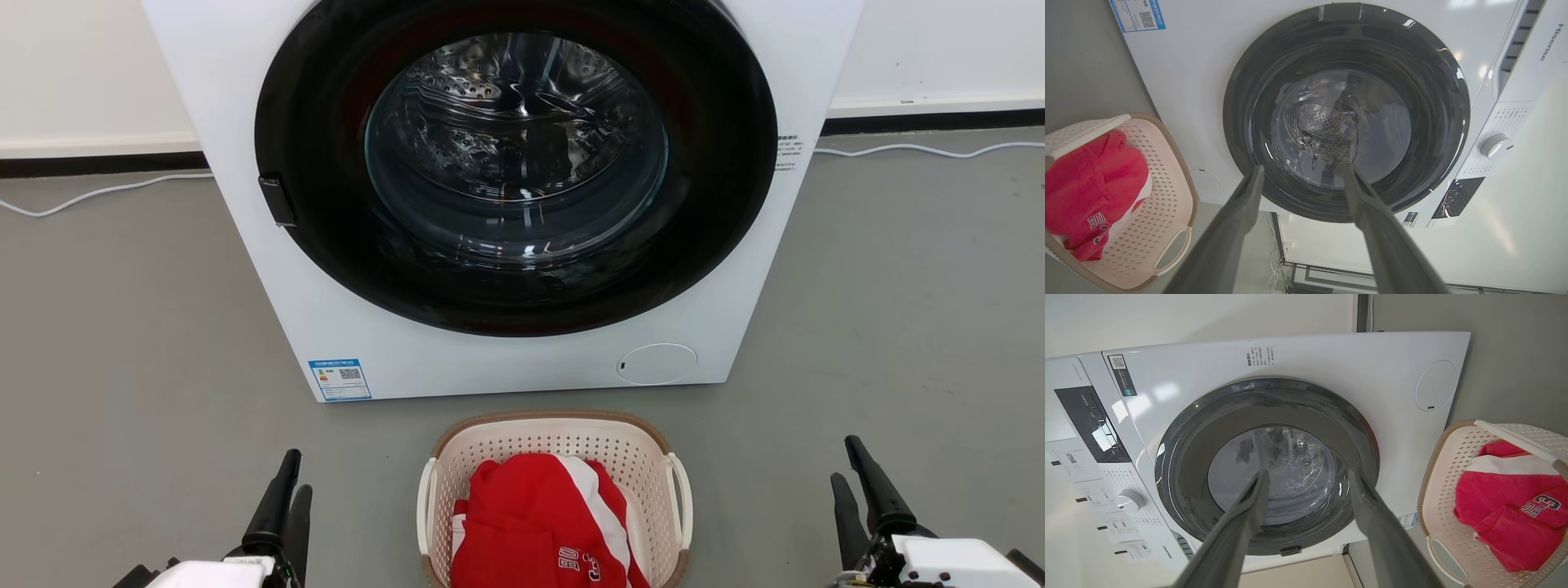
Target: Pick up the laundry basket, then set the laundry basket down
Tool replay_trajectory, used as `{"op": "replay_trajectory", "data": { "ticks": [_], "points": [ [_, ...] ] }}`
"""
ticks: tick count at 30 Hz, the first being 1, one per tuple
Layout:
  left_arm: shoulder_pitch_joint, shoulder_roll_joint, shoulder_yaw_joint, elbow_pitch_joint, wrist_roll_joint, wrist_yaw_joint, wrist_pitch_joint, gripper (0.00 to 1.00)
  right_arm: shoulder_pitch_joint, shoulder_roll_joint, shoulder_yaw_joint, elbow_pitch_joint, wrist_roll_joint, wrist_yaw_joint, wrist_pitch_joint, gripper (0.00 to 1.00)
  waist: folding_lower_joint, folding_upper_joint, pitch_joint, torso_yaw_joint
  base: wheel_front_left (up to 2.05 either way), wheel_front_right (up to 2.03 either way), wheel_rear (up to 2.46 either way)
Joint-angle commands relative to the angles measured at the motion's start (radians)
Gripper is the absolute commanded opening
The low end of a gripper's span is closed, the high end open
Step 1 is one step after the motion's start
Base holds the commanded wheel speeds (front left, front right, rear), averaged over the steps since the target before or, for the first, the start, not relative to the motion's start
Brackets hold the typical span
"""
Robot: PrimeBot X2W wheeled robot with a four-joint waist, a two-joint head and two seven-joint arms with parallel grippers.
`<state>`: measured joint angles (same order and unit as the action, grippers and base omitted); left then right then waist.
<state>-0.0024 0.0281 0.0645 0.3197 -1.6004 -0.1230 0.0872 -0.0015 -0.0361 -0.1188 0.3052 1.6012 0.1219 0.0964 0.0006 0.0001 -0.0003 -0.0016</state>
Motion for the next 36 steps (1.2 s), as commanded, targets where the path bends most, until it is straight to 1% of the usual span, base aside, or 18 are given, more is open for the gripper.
{"op": "replay_trajectory", "data": {
  "ticks": [1, 5, 17, 22, 29, 36],
  "points": [
    [-0.034, 0.004, -0.002, -0.037, 0.01, -0.001, -0.01, 1.0, -0.025, -0.01, 0.011, -0.034, -0.007, 0.001, -0.016, 1.0, -0.0004, -0.0001, 0.001, -0.001, 0.0, 0.0, 0.0],
    [-0.036, 0.005, -0.008, -0.048, 0.031, -0.001, -0.022, 1.0, -0.026, -0.014, 0.021, -0.045, -0.018, 0.002, -0.031, 1.0, -0.0005, -0.0001, 0.001, -0.002, 0.0, 0.0, 0.0],
    [-0.038, 0.007, -0.018, -0.077, 0.138, -0.002, -0.054, 1.0, -0.031, -0.034, 0.063, -0.069, -0.091, 0.002, -0.07, 1.0, -0.0005, -0.0001, -0.002, -0.007, 0.0, 0.0, 0.0],
    [-0.04, 0.008, -0.021, -0.086, 0.219, -0.002, -0.069, 1.0, -0.033, -0.042, 0.082, -0.085, -0.15, 0.003, -0.085, 1.0, -0.0005, -0.0001, -0.003, -0.011, 0.0, 0.0, 0.0],
    [-0.041, 0.01, -0.038, -0.105, 0.37, -0.002, -0.09, 1.0, -0.034, -0.047, 0.096, -0.107, -0.252, 0.003, -0.105, 1.0, -0.0005, -0.0001, -0.004, -0.013, 0.0, 0.0, 0.0],
    [-0.043, 0.011, -0.051, -0.126, 0.502, -0.003, -0.111, 1.0, -0.036, -0.072, 0.11, -0.121, -0.37, 0.004, -0.126, 1.0, -0.0005, -0.0001, -0.001, -0.013, 0.0, 0.0, 0.0]
  ]
}}
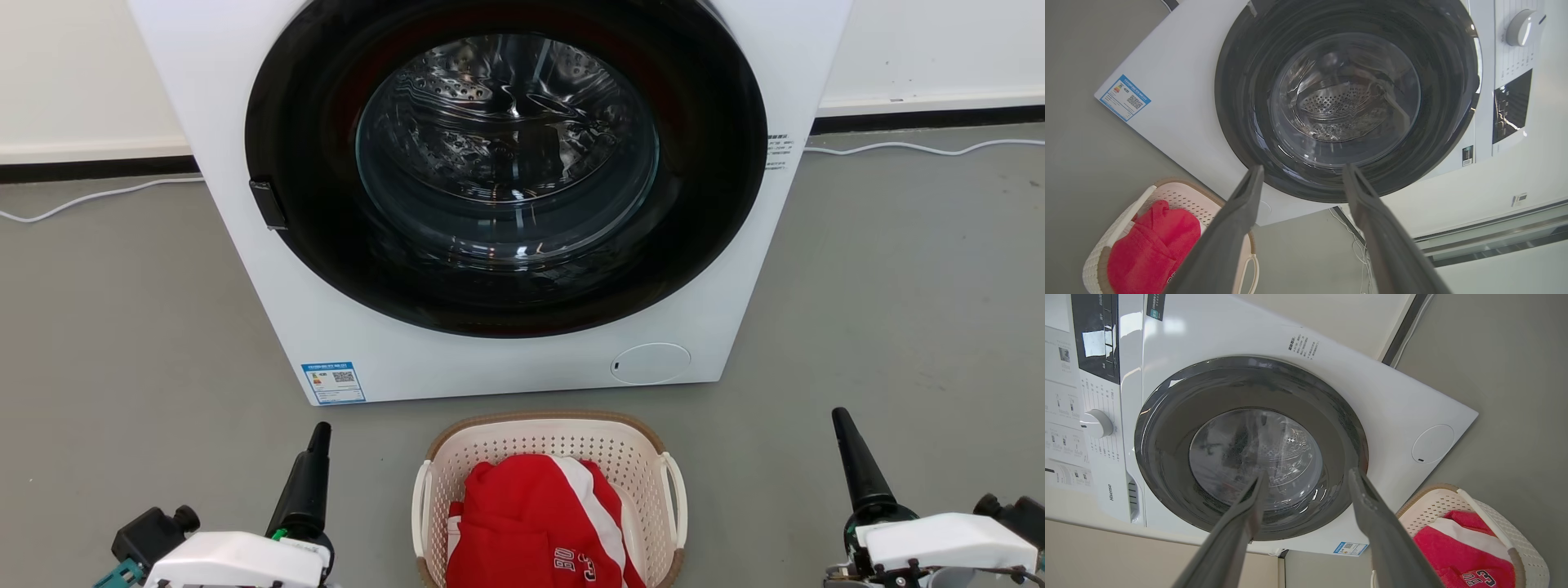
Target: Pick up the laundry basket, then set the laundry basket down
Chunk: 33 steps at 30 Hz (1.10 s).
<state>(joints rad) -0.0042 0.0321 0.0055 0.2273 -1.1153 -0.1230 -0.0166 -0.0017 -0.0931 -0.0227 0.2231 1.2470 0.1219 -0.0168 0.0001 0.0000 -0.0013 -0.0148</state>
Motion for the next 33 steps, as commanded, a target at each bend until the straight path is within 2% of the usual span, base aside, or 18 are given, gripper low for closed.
{"op": "replay_trajectory", "data": {
  "ticks": [1, 14, 33],
  "points": [
    [-0.041, 0.007, 0.005, -0.036, 0.031, -0.003, -0.01, 1.0, -0.036, -0.019, 0.017, -0.042, -0.034, 0.004, -0.016, 1.0, -0.0001, 0.0, 0.0, 0.0, 0.0, 0.0, 0.0],
    [-0.033, 0.018, -0.027, -0.065, 0.19, -0.004, -0.049, 1.0, -0.039, -0.05, 0.047, -0.077, -0.225, 0.004, -0.054, 1.0, -0.0001, 0.0, -0.005, -0.008, 0.0, 0.0, 0.0],
    [-0.034, 0.023, -0.042, -0.086, 0.386, -0.005, -0.103, 1.0, -0.041, -0.068, 0.086, -0.109, -0.42, 0.006, -0.106, 1.0, -0.0001, 0.0, -0.002, -0.021, 0.0, 0.0, 0.0]
  ]
}}
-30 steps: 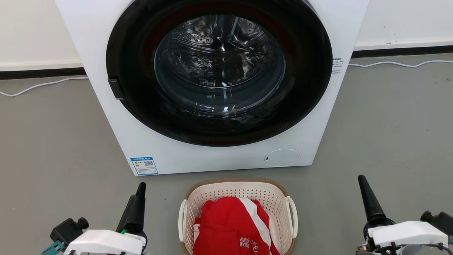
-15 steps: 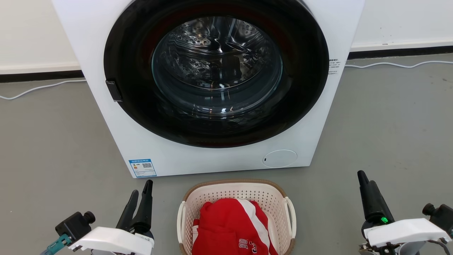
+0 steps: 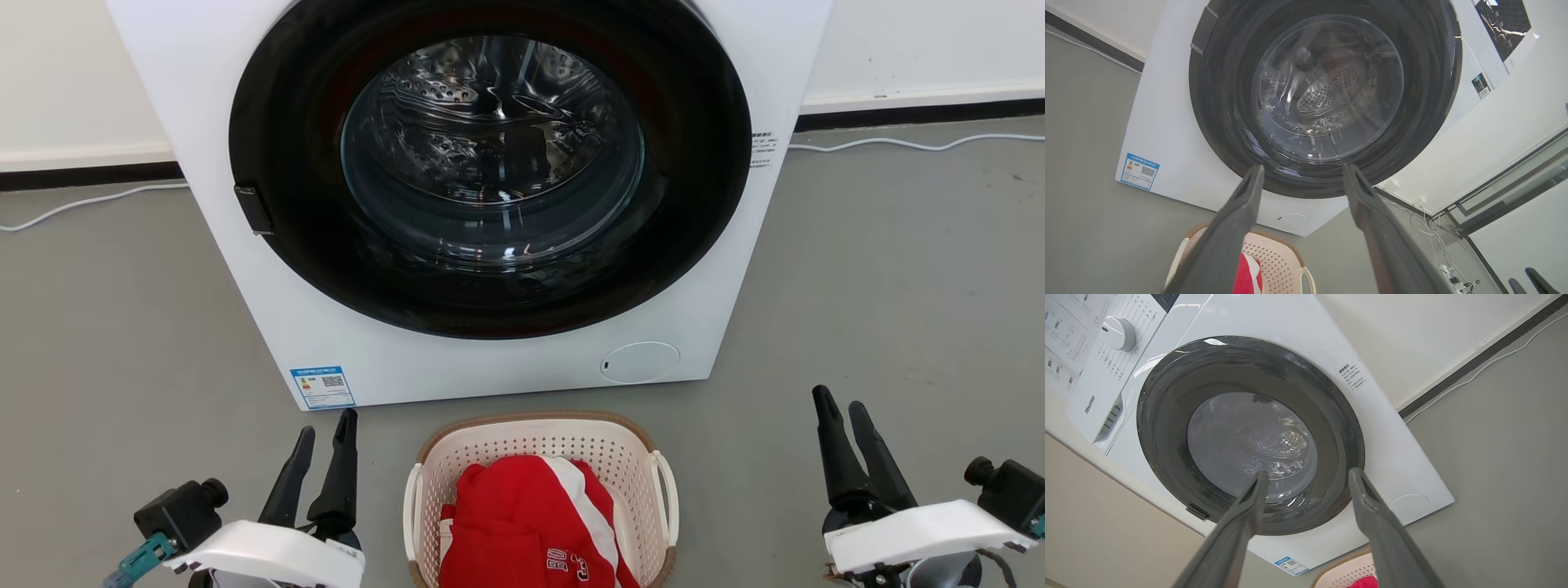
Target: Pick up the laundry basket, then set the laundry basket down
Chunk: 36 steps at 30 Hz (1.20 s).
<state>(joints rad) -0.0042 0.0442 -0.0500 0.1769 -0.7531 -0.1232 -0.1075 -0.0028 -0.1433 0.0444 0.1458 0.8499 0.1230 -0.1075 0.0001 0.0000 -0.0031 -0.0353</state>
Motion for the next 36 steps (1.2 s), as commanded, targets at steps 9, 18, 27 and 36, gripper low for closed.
{"op": "replay_trajectory", "data": {
  "ticks": [9, 18, 27, 36],
  "points": [
    [-0.036, 0.01, 0.003, -0.046, 0.118, -0.005, -0.039, 1.0, -0.046, -0.029, 0.041, -0.042, -0.113, 0.005, -0.041, 1.0, -0.0001, 0.0, 0.001, -0.006, 0.0, 0.0, 0.0],
    [-0.034, 0.009, -0.003, -0.056, 0.226, -0.006, -0.069, 1.0, -0.047, -0.042, 0.058, -0.039, -0.226, 0.006, -0.071, 1.0, -0.0001, 0.0, -0.001, -0.01, 0.0, 0.0, 0.0],
    [-0.034, 0.007, -0.006, -0.073, 0.323, -0.006, -0.095, 1.0, -0.05, -0.05, 0.068, -0.024, -0.327, 0.006, -0.097, 1.0, -0.0001, 0.0, -0.004, -0.01, 0.0, 0.0, 0.0],
    [-0.033, 0.007, -0.009, -0.075, 0.408, -0.007, -0.119, 1.0, -0.054, -0.054, 0.08, -0.013, -0.415, 0.007, -0.12, 1.0, -0.0001, 0.0, -0.006, -0.015, 0.0, 0.0, 0.0]
  ]
}}
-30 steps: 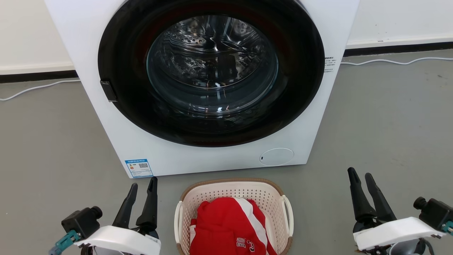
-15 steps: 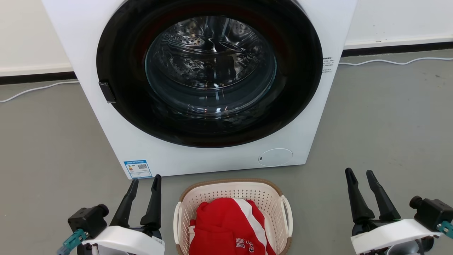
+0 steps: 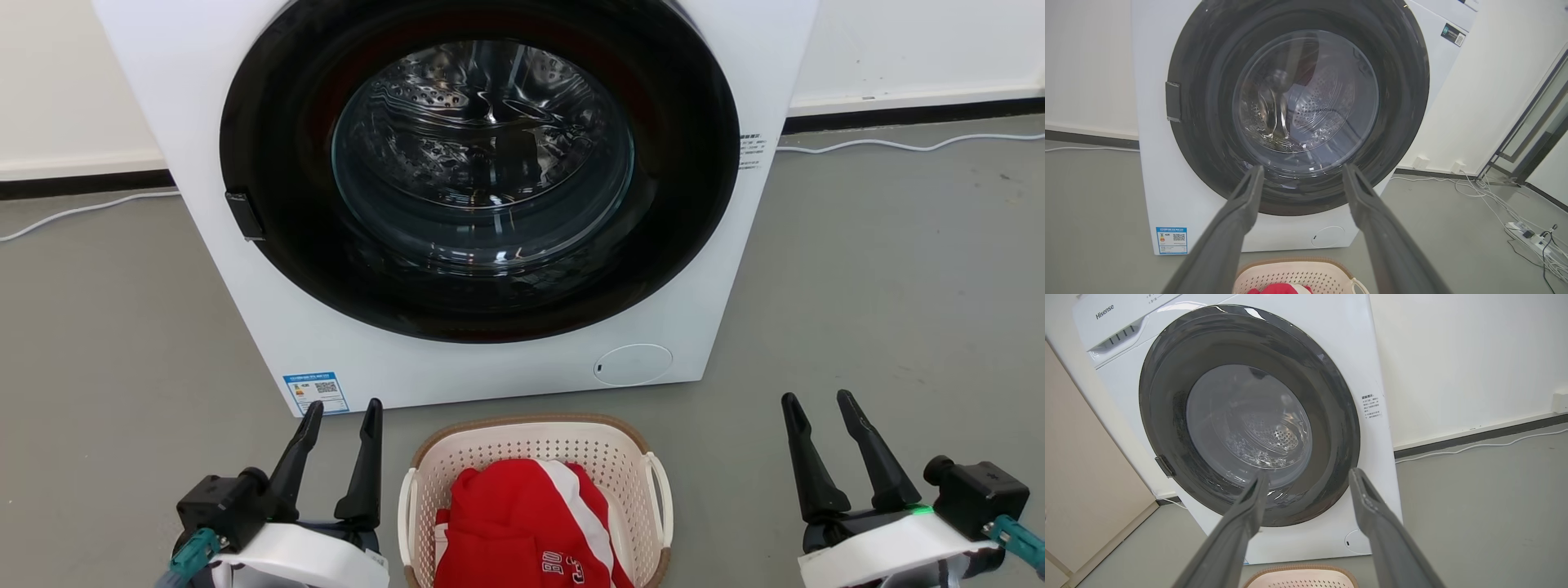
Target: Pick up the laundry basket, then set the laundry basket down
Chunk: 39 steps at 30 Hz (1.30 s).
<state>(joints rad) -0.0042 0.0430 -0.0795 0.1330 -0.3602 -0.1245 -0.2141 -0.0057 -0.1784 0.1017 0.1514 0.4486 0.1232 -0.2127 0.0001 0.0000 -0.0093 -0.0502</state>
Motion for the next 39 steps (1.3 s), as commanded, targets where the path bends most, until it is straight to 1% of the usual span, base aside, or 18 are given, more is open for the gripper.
{"op": "replay_trajectory", "data": {
  "ticks": [1, 12, 29, 35, 39],
  "points": [
    [-0.032, 0.008, 0.021, -0.029, 0.024, -0.006, -0.016, 1.0, -0.053, -0.019, 0.024, -0.017, -0.025, 0.007, -0.018, 1.0, -0.0001, 0.0, 0.0, -0.001, 0.0, 0.0, 0.0],
    [-0.036, 0.008, 0.016, -0.033, 0.133, -0.006, -0.048, 1.0, -0.057, -0.032, 0.042, -0.022, -0.136, 0.008, -0.049, 1.0, -0.0001, 0.0, -0.003, -0.007, 0.0, 0.0, 0.0],
    [-0.034, 0.007, 0.034, -0.011, 0.112, -0.006, -0.048, 1.0, -0.055, -0.024, 0.04, -0.019, -0.126, 0.008, -0.049, 1.0, -0.0001, 0.0, 0.007, -0.016, 0.0, 0.0, 0.0],
    [-0.034, 0.007, 0.046, -0.002, 0.105, -0.006, -0.048, 1.0, -0.057, -0.025, 0.04, -0.014, -0.116, 0.008, -0.049, 1.0, -0.0001, 0.0, 0.024, -0.023, 0.0, 0.0, 0.0],
    [-0.041, 0.007, 0.059, 0.008, 0.103, -0.006, -0.048, 1.0, -0.062, -0.026, 0.039, -0.016, -0.113, 0.008, -0.049, 1.0, -0.0001, 0.0, 0.055, -0.029, 0.0, 0.0, 0.0]
  ]
}}
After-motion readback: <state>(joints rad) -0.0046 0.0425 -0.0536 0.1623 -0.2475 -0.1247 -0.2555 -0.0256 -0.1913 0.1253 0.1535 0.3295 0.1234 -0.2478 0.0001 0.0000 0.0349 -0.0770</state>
